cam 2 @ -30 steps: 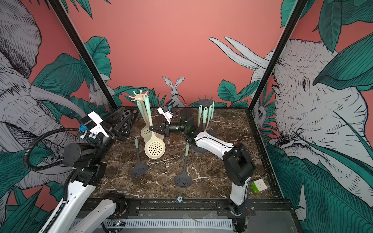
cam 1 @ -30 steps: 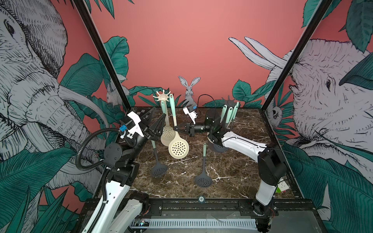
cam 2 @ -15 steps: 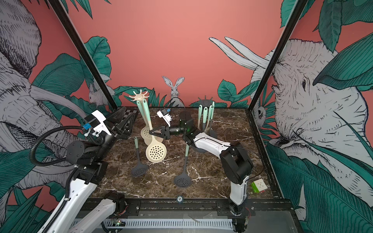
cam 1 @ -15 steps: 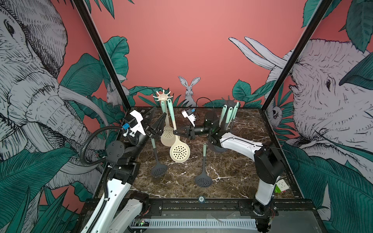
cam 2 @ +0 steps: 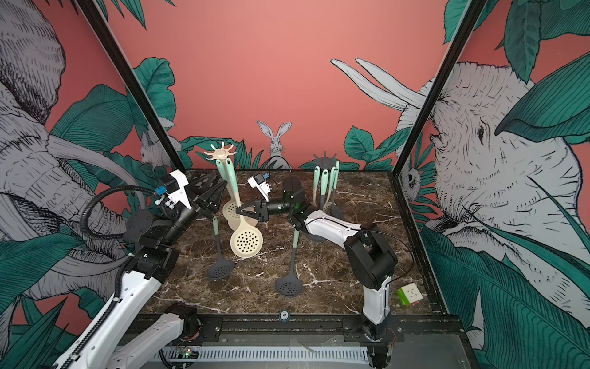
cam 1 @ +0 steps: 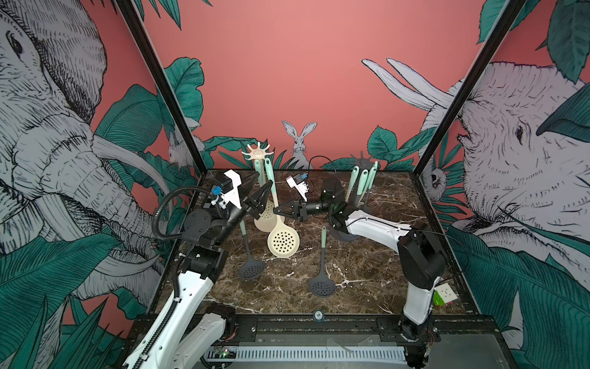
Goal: Hang the skimmer on the kitchen utensil rack
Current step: Hang the skimmer on the rack.
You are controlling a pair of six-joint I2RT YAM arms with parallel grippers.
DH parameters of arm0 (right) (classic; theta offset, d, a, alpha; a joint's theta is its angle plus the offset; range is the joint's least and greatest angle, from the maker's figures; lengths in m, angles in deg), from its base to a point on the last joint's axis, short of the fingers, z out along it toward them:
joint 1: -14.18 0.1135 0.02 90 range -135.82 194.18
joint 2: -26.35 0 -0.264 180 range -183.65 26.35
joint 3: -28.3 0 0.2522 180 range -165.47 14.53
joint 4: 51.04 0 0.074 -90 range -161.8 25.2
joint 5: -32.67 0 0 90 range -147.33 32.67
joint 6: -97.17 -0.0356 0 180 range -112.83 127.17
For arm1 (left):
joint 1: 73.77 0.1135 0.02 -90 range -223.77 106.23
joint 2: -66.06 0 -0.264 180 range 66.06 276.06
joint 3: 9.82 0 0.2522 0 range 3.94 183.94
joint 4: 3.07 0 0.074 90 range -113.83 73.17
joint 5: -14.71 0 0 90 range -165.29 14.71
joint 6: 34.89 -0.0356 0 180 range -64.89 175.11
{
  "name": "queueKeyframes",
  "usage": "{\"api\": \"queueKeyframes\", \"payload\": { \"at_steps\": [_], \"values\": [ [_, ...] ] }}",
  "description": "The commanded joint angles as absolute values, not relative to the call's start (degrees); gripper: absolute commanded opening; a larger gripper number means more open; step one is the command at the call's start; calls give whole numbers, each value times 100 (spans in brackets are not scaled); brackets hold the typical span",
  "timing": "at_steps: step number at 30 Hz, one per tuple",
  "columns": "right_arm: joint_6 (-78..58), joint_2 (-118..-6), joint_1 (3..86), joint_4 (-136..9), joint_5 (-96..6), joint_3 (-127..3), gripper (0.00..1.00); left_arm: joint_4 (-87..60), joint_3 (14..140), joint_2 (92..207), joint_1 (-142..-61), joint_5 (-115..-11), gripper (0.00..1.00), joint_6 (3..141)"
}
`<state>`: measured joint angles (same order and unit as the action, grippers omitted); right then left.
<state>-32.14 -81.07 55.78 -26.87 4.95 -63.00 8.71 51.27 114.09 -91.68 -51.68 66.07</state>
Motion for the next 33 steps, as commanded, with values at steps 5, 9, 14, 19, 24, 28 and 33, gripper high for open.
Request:
{"api": "queueKeyframes", "payload": {
  "at_steps": [5,9,14,19,24,28,33],
  "values": [
    [-3243,-8105,5541,-2430,593,-6492,0,792,5067,11744,-9096,-4954,47,6661],
    [-3185,-8079,5536,-2455,570,-6491,0,877,4950,11880,-8988,-4870,44,6820],
    [-3124,-8049,5537,-2475,578,-6463,0,940,4818,11952,-8889,-4804,41,6989],
    [-2970,-8008,5538,-2612,575,-6465,0,919,4797,12067,-8879,-4752,40,7040],
    [-2945,-8005,5532,-2604,579,-6465,0,945,4826,12237,-8861,-4723,38,7069],
    [-2918,-8009,5540,-2608,590,-6496,0,1084,4828,12412,-8836,-4651,37,7170],
    [-2877,-8026,5535,-2611,630,-6558,0,1339,4832,12587,-8809,-4464,33,7310]
  ]
}}
